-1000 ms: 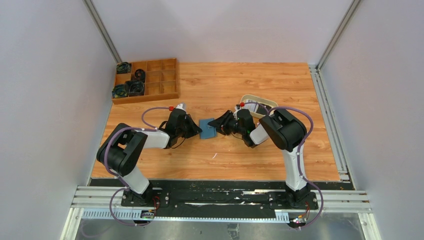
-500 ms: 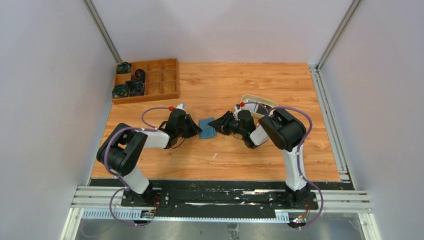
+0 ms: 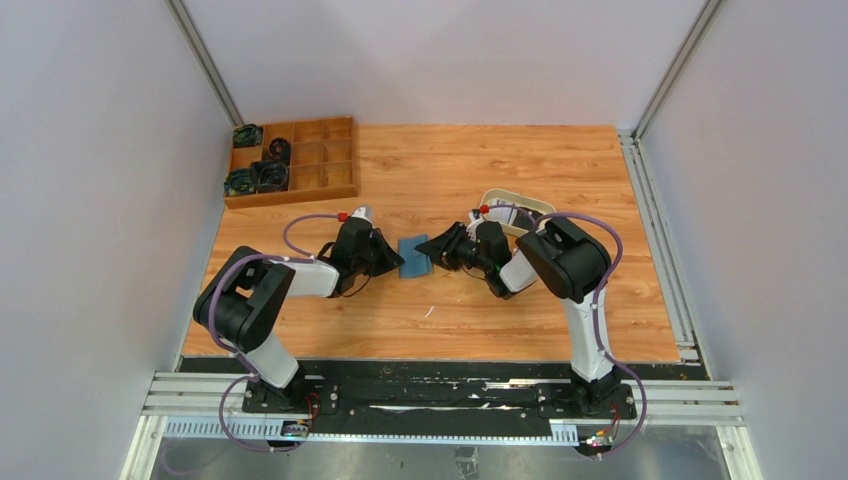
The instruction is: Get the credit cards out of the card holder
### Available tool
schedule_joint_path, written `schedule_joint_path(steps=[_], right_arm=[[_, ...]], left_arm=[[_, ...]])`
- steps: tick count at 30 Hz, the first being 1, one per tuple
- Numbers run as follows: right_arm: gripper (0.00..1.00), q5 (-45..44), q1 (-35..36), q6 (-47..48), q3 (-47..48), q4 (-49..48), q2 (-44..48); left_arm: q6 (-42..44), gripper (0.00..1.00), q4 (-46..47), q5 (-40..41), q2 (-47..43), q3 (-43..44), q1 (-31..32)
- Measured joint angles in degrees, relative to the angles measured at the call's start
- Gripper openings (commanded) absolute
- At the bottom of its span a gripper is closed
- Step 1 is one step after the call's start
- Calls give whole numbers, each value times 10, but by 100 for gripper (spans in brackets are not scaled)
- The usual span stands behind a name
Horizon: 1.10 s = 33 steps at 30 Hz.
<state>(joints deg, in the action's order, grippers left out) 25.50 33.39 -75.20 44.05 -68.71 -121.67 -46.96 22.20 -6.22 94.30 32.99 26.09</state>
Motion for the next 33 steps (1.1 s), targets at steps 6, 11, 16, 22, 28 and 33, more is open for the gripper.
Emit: schedule_joint_path(steps=[6,11,16,22,28,33], right_arm=[[31,0,3,6,0,1,0],[30,0,7,19,0,4,0],[29,0,11,36,3,18,2],[30,0,12,43,5,27,4],[35,0,14,44,8,29,4],[36,1,15,46,8,27,7]], left_arm=[[0,0,0,0,0,0,0],[0,0,0,0,0,0,0],[0,0,0,0,0,0,0],[0,0,0,0,0,0,0],[0,0,0,0,0,0,0],[1,0,0,0,0,0,0]])
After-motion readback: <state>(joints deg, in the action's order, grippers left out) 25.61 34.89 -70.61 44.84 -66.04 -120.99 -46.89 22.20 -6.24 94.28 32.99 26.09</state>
